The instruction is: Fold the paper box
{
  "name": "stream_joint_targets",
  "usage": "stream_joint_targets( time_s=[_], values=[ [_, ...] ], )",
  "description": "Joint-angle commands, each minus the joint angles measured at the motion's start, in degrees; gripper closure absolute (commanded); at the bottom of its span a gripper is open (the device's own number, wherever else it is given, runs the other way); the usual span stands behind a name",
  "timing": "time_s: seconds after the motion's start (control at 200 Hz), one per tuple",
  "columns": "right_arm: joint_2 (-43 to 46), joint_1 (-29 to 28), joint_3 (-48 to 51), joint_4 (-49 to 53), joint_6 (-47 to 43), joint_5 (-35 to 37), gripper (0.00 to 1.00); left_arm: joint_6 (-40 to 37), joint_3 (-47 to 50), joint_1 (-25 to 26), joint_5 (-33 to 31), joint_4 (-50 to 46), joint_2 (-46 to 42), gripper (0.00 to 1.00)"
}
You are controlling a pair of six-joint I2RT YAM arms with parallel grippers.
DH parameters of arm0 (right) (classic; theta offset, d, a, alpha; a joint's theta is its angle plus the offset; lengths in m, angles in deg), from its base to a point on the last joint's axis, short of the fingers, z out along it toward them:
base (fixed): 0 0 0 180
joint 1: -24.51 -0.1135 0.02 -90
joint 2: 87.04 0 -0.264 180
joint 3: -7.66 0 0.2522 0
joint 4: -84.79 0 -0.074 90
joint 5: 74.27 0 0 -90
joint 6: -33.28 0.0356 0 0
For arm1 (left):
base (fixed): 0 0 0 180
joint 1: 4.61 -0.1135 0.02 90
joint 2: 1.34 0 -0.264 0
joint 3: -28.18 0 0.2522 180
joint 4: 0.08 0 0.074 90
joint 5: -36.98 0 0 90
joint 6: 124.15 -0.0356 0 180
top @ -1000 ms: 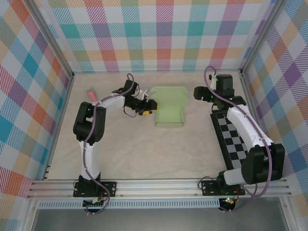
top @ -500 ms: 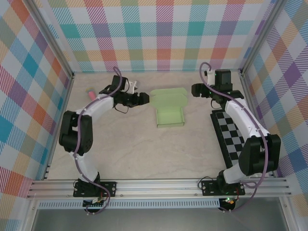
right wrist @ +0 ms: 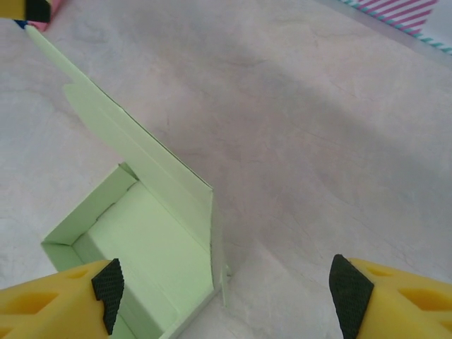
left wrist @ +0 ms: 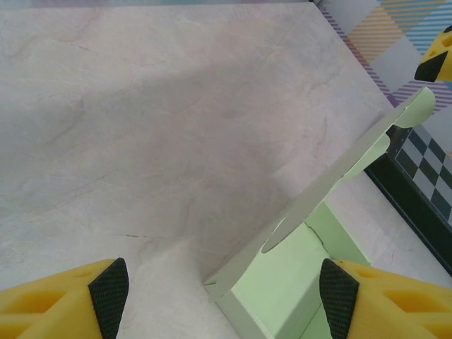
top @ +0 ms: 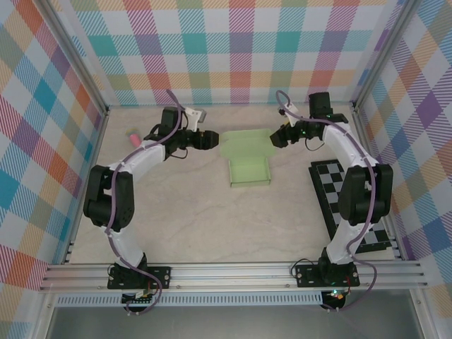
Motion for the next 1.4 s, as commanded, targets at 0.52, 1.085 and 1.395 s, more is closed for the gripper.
stream_joint_targets(
  time_s=[0.52, 1.085, 1.395],
  values=[
    [12.77, 0.66, 31.27, -33.52, 18.12, 5.77, 0.27, 3.79, 16.23, 5.19, -5.01, 16.95, -4.06, 0.26],
    [11.0, -2.55, 38.45, -52.99, 17.85, 2.8, 0.62, -2.5, 19.19, 9.83, -11.44, 35.95, 0.36, 0.6],
    [12.05, -3.78, 38.87, -51.3, 18.88, 5.08, 0.77, -4.36, 18.55, 11.12, -12.63, 35.13, 0.71, 0.74]
  ],
)
